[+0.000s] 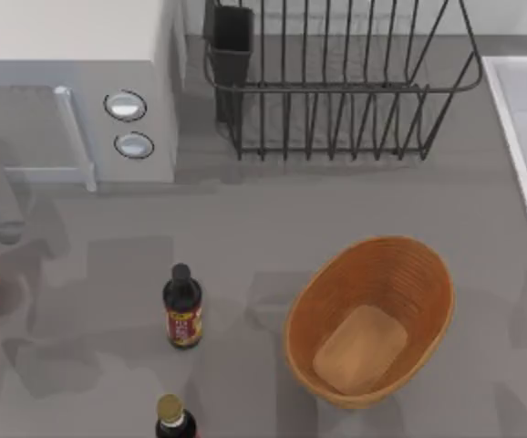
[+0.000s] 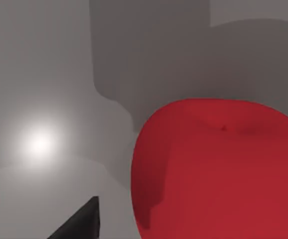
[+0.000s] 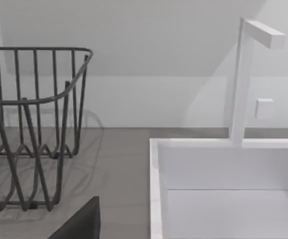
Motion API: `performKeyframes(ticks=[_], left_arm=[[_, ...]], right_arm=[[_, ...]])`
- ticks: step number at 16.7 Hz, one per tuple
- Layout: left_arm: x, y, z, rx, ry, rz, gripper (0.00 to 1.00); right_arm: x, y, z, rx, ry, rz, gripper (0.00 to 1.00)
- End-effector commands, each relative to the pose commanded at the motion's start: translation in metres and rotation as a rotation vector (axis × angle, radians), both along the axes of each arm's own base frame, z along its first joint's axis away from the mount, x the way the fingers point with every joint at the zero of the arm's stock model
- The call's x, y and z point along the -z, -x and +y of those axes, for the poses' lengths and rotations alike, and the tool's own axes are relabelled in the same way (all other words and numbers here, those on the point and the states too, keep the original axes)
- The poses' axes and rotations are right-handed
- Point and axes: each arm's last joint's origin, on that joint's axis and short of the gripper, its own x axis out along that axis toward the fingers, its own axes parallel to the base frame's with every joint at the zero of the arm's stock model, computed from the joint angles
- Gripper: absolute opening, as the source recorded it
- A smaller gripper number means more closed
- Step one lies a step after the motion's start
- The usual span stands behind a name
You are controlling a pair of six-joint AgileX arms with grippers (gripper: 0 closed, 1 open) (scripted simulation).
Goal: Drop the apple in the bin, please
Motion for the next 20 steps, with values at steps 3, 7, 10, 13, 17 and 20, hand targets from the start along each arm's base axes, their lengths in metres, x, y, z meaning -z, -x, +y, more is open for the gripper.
performKeyframes(ticks=[3,7,10,13,17,20], left_arm=[[0.023,-0.002,0.000,-0.001,0.001,0.002,1.00],[0.037,-0.008,0.000,-0.001,0.000,-0.002,1.00],[0.037,-0.008,0.000,-0.001,0.000,-0.002,1.00],[0.037,-0.008,0.000,-0.001,0.000,-0.002,0.77],[0.037,-0.008,0.000,-0.001,0.000,-0.002,0.47],[0.037,-0.008,0.000,-0.001,0.000,-0.002,0.25]], right_arm=[[0.000,0.000,0.000,0.000,0.000,0.000,1.00],[0.000,0.000,0.000,0.000,0.000,0.000,1.00],[0.000,0.000,0.000,0.000,0.000,0.000,1.00],[0.000,0.000,0.000,0.000,0.000,0.000,1.00],[0.000,0.000,0.000,0.000,0.000,0.000,1.00],[0.000,0.000,0.000,0.000,0.000,0.000,1.00]])
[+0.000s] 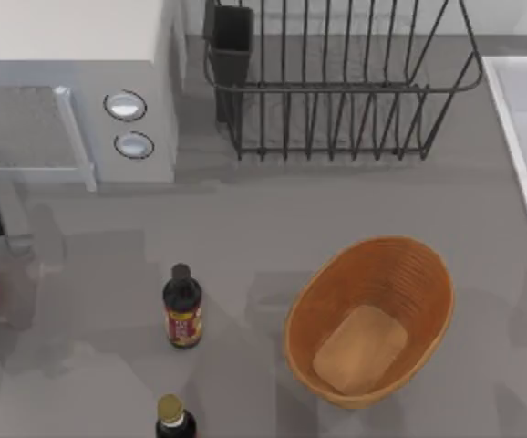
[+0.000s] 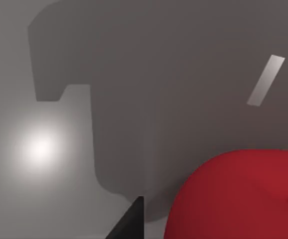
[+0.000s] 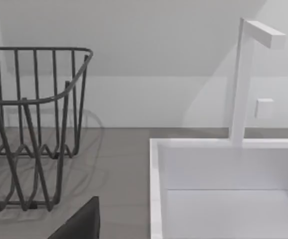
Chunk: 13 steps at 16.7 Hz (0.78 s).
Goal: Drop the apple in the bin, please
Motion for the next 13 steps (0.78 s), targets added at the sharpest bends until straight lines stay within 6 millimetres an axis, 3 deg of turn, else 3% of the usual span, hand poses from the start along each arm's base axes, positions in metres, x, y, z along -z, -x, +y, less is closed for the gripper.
performKeyframes(ticks=[3,4,11,13], left_arm=[[0.0000,0.0000,0.0000,0.000,0.000,0.000,0.02],[0.0000,0.0000,0.0000,0.000,0.000,0.000,0.00],[0.0000,0.0000,0.0000,0.000,0.000,0.000,0.00],[-0.0082,0.0009,-0.0001,-0.002,-0.001,-0.010,0.00]], right_arm=[[0.0000,0.0000,0.0000,0.000,0.000,0.000,1.00],[0.0000,0.0000,0.0000,0.000,0.000,0.000,1.00],[0.0000,0.0000,0.0000,0.000,0.000,0.000,1.00],[0.0000,0.0000,0.0000,0.000,0.000,0.000,1.00]])
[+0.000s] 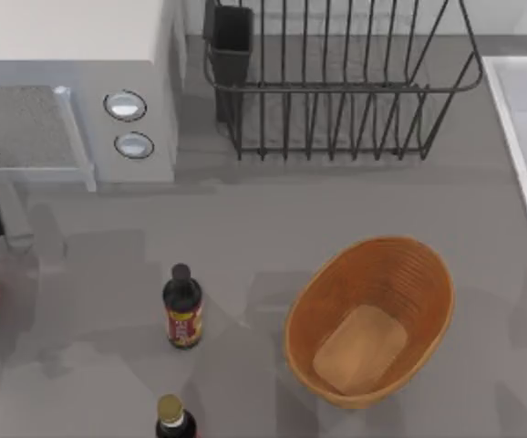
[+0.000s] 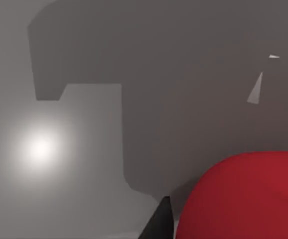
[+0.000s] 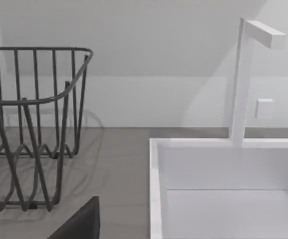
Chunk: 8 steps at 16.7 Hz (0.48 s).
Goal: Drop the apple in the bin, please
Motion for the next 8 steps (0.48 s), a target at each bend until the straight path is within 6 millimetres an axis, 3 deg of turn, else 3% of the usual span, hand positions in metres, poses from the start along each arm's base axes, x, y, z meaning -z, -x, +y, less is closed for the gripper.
performKeyframes(ticks=[3,8], left_arm=[[-0.020,0.005,-0.003,0.055,0.009,-0.006,0.00],[-0.095,0.012,-0.012,0.168,0.022,-0.059,0.00]], right_arm=[[0.000,0.000,0.000,0.000,0.000,0.000,1.00],[0.000,0.000,0.000,0.000,0.000,0.000,1.00]])
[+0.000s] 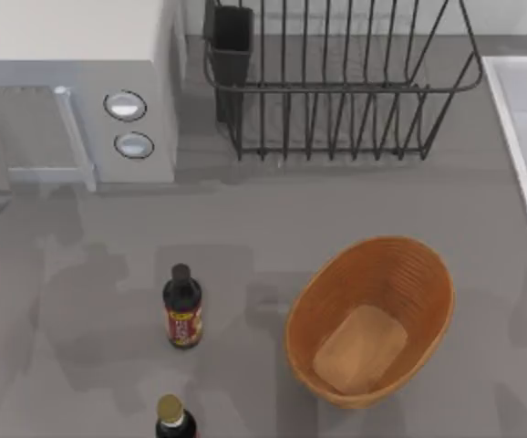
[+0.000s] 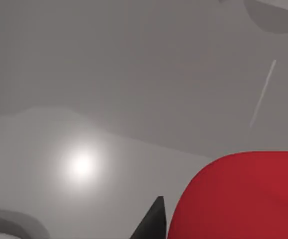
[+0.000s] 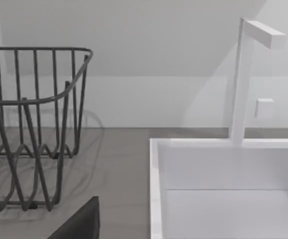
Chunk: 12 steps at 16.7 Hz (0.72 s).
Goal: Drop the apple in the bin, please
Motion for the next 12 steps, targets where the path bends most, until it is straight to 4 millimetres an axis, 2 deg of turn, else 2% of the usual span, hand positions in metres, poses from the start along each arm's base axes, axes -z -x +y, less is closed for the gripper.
performKeyframes(ticks=[3,5,9,12], left_arm=[[-0.041,0.001,0.000,-0.002,-0.006,-0.034,0.00],[-0.057,-0.002,0.003,-0.049,-0.012,-0.040,0.00],[-0.057,-0.012,0.011,-0.157,-0.021,0.040,0.00],[-0.055,-0.012,0.012,-0.170,-0.023,0.058,0.00]], right_arm=[[0.000,0.000,0.000,0.000,0.000,0.000,1.00],[0.000,0.000,0.000,0.000,0.000,0.000,1.00],[0.000,0.000,0.000,0.000,0.000,0.000,1.00],[0.000,0.000,0.000,0.000,0.000,0.000,1.00]])
